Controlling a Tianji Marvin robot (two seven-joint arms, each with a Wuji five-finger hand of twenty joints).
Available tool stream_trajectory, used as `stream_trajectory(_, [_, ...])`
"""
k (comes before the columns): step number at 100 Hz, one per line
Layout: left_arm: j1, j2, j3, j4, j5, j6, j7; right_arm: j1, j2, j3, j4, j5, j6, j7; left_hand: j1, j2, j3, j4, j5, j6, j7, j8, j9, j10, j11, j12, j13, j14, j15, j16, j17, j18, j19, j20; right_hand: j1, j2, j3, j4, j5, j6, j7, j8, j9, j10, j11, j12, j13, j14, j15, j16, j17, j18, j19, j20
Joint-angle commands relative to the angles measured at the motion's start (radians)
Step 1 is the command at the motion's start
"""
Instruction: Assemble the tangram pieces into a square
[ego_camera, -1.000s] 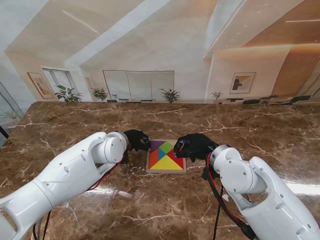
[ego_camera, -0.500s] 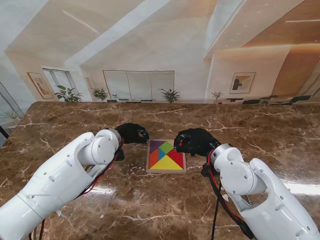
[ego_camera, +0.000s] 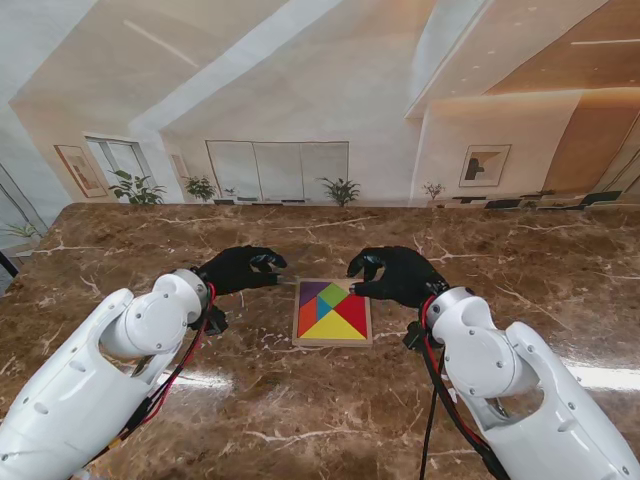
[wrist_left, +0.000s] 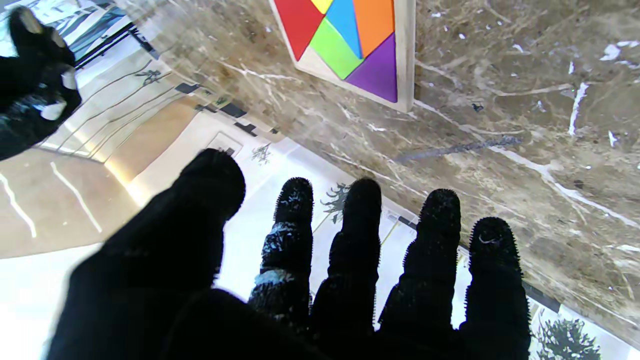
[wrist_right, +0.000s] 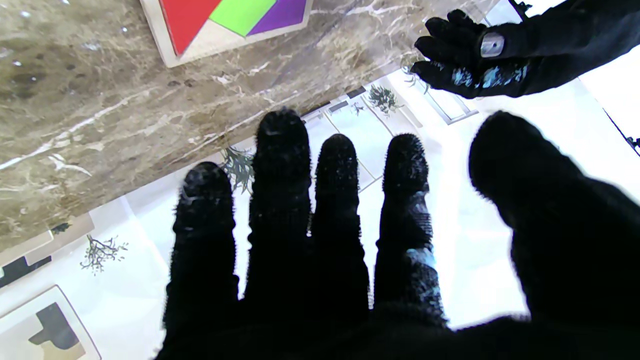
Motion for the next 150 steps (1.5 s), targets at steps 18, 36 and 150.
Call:
stream_trajectory(18, [0.097,-0.002,-0.066,-0.057,-0.067,-0.06,0.042,-0.067,-0.006,0.044,-0.072,-0.009,-0.01,-0.009,-0.019,-0.025,-0.055,0.024,-0.082,0.012,-0.041,-0.011,-0.088,-0.036,-0.033,-0.046,-0.082,-0.028,-0.1,-0.068,-0.04,-0.002,-0.169,-0.069,-0.042,-0.045,-0.03,0.007,-0.06,-0.057,-0.04,0.0,-0.066,-0.044,-0.071,-0.067,-0.084,0.014,-0.174,-0.059,-0.061,0.003,-0.105,-0.023])
stream_trajectory(36, [0.143,-0.01,-0.098,-0.082,-0.122,-0.098,0.067,-0.123,-0.011,0.078,-0.124,0.008,-0.012,-0.031,-0.009,-0.025,-0.084,0.024,-0.114,0.021,-0.057,-0.02,-0.131,-0.038,-0.052,-0.078,-0.12,-0.038,-0.134,-0.098,-0.043,-0.026,-0.276,-0.111,-0.045,-0.044,-0.043,0.008,-0.07,-0.067,-0.057,0.0,-0.09,-0.062,-0.105,-0.086,-0.131,0.013,-0.329,-0.098,-0.099,0.003,-0.224,-0.077])
stream_trajectory(150, [0.165,-0.046,-0.115,0.011,-0.243,-0.209,0.186,-0.337,-0.017,0.201,-0.326,0.04,0.025,-0.038,0.02,-0.024,-0.15,0.029,-0.131,0.023,-0.074,-0.032,-0.179,-0.047,-0.071,-0.126,-0.18,-0.076,-0.172,-0.144,-0.046,-0.076,-0.536,-0.116,-0.064,-0.078,-0.105,0.001,-0.091,-0.125,-0.159,-0.013,-0.149,-0.107,-0.232,-0.135,-0.252,0.031,-0.641,-0.177,-0.196,-0.005,-0.426,-0.116])
